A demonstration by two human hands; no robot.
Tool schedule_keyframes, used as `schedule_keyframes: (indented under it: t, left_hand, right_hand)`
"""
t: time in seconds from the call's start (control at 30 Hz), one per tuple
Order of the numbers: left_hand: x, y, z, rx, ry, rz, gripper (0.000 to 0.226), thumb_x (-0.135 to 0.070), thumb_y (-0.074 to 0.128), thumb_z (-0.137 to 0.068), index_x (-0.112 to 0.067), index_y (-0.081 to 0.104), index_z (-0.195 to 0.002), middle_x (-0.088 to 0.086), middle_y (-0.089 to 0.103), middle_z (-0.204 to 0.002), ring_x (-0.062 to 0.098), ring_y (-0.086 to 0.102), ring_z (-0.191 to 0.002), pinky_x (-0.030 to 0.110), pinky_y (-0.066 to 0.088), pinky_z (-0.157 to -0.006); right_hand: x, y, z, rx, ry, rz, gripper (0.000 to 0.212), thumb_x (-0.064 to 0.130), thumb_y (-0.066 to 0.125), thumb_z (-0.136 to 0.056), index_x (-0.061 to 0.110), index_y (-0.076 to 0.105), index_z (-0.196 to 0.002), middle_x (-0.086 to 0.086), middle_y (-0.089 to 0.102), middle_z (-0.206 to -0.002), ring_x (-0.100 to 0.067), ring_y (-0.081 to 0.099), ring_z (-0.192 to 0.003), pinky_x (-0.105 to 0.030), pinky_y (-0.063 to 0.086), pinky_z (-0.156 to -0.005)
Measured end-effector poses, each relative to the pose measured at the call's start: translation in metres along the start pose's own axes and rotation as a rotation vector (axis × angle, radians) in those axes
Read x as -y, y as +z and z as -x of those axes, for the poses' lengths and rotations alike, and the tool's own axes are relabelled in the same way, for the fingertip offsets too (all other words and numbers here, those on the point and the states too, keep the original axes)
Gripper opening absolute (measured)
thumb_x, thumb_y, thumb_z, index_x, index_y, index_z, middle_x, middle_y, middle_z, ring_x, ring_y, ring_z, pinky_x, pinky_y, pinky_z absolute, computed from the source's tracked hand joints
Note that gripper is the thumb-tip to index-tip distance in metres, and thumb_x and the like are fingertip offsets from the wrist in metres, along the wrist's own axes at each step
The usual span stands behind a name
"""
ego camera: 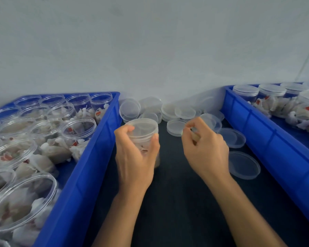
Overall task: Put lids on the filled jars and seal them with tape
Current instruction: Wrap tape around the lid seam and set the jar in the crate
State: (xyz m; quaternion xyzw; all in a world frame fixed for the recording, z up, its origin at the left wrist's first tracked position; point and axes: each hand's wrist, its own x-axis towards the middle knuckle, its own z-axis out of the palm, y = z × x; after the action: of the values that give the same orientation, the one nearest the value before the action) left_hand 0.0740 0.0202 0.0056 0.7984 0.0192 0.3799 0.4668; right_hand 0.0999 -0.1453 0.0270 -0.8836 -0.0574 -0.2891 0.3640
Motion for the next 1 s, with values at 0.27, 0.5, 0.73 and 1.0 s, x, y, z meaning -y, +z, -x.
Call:
schedule_keyframes:
  t: [0.27,0.5,0.73,1.0]
  left_hand:
    - [0.005,-0.006,-0.006,0.022,0.027,-0.258,0.076,-0.044,0.076,-0.095,-0.021,0.036,-0.156,0.019,0.028,-0.167,0.036,0.032,-0.154,0.055,0.043,-0.116]
    - [-0.023,0.0,0.004,-0.119,0.563,-0.309,0.024,-0.043,0.077,-0.096,-0.019,0.081,-0.1,-0.003,0.075,-0.113,0.026,0.064,-0.119,0.038,0.044,-0.093]
    - [-0.027,0.007,0.01,-0.091,0.471,-0.239,0.018,-0.041,0.081,-0.092,-0.024,0.082,-0.097,-0.011,0.074,-0.094,0.019,0.061,-0.093,0.035,0.039,-0.079]
    - [-0.024,0.009,0.011,0.008,0.395,-0.12,0.008,-0.02,0.079,-0.097,-0.013,0.078,-0.094,-0.004,0.072,-0.088,0.016,0.063,-0.081,0.041,0.052,-0.073]
  right_hand:
    - [0.003,-0.002,0.014,0.15,-0.031,-0.334,0.018,0.052,0.049,-0.097,0.038,0.058,-0.098,0.003,0.05,-0.055,-0.014,0.043,-0.05,-0.036,0.04,-0.056]
    - [-0.002,-0.007,0.017,0.224,0.011,-0.508,0.027,0.033,0.039,-0.096,0.031,0.065,-0.105,0.004,0.055,-0.068,-0.015,0.051,-0.067,-0.054,0.046,-0.066]
    - [0.001,-0.012,0.022,0.252,-0.055,-0.435,0.028,0.031,0.037,-0.094,0.031,0.062,-0.106,0.005,0.051,-0.062,-0.02,0.048,-0.064,-0.053,0.045,-0.065]
    - [0.004,-0.013,0.023,0.243,-0.033,-0.301,0.031,0.035,0.032,-0.091,0.042,0.053,-0.112,0.009,0.057,-0.063,-0.017,0.053,-0.062,-0.045,0.049,-0.069]
